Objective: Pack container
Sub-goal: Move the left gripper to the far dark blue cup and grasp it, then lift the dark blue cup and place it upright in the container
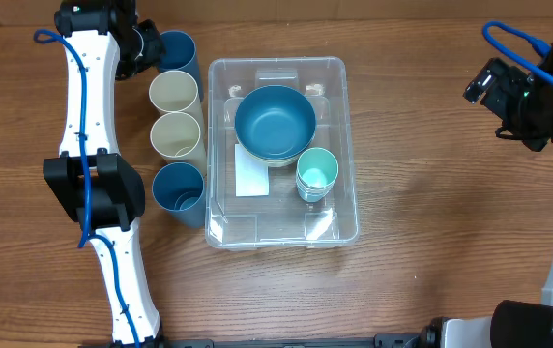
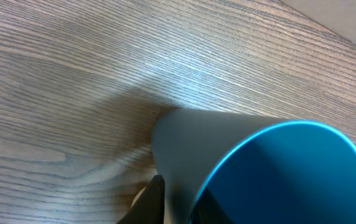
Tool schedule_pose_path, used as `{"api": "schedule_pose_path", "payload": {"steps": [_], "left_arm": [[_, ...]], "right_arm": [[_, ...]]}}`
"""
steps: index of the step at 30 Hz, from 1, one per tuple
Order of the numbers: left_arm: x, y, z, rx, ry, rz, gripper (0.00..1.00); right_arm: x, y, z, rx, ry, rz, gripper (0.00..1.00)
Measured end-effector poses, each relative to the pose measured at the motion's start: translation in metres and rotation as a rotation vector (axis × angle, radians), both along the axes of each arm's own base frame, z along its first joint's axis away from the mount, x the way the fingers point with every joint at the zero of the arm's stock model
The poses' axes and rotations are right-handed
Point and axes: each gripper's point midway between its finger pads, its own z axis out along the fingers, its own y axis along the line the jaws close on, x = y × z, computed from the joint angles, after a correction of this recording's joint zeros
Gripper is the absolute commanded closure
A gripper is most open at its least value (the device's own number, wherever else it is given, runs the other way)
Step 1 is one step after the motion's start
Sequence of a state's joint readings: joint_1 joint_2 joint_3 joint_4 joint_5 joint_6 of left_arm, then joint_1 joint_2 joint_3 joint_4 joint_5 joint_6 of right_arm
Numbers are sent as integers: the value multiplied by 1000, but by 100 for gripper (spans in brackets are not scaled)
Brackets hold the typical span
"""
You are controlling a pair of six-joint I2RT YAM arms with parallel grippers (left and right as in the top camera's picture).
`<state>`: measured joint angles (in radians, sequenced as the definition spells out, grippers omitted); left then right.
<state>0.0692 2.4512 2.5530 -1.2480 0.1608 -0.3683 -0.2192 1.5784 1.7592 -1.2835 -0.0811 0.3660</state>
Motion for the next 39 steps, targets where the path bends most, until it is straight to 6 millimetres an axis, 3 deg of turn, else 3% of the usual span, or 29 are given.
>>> {"api": "schedule_pose_path", "payload": {"steps": [29, 32, 37, 39], "left_arm": [[12, 6, 8, -25, -45, 92, 96], [12, 13, 22, -23, -68, 103, 96], [-3, 23, 68, -9, -117, 116, 96], [-20, 27, 113, 21, -178, 119, 96]], "right_arm": [[0, 0, 0, 1, 0, 0, 0], [0, 0, 0, 0, 0, 1, 0], [0, 0, 0, 1, 1, 0, 0], [0, 0, 0, 1, 0, 0, 0]]}}
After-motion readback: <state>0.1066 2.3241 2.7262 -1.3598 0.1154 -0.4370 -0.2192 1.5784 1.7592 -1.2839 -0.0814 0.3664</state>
